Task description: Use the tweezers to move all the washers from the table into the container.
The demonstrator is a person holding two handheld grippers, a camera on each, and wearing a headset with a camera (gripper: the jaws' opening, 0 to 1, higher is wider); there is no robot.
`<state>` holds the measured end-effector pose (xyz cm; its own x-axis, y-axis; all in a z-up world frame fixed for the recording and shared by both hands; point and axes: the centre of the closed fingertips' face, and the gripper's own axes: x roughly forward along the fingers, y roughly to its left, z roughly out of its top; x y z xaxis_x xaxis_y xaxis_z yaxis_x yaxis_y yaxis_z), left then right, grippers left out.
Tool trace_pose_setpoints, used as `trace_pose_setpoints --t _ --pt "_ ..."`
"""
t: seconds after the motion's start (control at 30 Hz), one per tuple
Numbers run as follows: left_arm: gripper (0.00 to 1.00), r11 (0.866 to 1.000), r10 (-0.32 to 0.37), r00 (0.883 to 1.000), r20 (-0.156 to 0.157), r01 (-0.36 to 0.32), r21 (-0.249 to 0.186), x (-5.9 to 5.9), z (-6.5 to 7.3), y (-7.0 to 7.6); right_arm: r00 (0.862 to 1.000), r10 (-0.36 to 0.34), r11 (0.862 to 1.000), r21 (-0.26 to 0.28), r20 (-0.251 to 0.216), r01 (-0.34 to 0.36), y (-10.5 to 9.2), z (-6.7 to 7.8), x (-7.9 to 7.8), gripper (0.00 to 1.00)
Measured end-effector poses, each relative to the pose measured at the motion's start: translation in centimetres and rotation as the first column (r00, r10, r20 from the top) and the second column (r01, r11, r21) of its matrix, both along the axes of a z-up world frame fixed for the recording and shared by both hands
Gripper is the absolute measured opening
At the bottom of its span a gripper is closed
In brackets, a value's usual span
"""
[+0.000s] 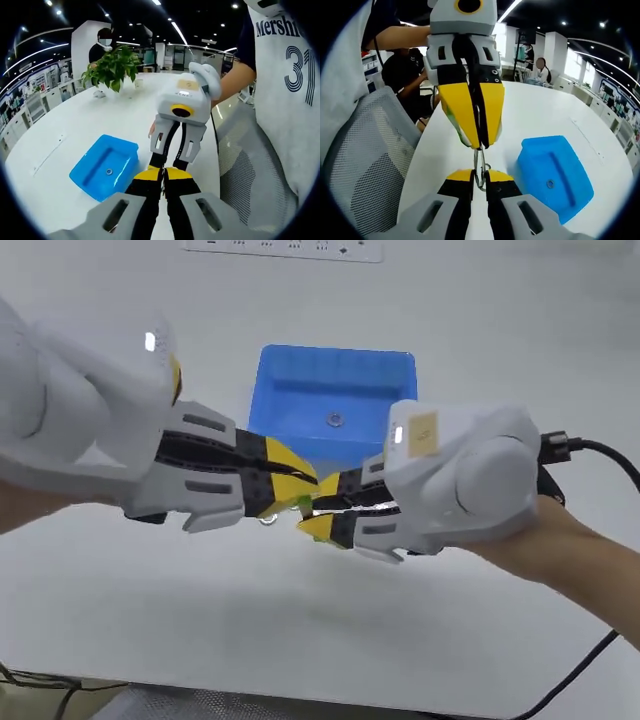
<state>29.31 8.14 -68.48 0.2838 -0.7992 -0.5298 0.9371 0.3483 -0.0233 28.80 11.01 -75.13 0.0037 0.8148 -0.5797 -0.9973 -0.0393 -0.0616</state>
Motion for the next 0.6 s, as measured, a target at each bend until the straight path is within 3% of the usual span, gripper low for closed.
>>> trace_pose_setpoints --t 0.17,0.23,0.4,0.6 --pt "0.06 1.0 -0.01 1.0 0.028 0.01 -0.003 0.5 1.8 0.1 1.0 -0.003 1.0 0.022 0.019 0.002 0.2 1.9 0.7 0.1" --pt "0.06 1.0 -0.019 0.999 0.047 0.019 0.0 0.9 2.7 0.1 0.999 -0.003 1.0 0.032 0.046 0.001 0.2 2.9 1.3 0.1" --pt "0.06 0.999 -0.042 0.993 0.109 0.041 0.005 2.4 4.8 -0.3 0.996 -0.024 0.998 0.06 0.083 0.019 0.0 5.0 3.1 0.1" --pt "0.06 0.998 -0.058 0.988 0.145 0.056 0.014 4.3 6.0 -0.4 0.992 -0.048 0.995 0.092 0.118 0.037 0.1 6.4 5.6 0.1"
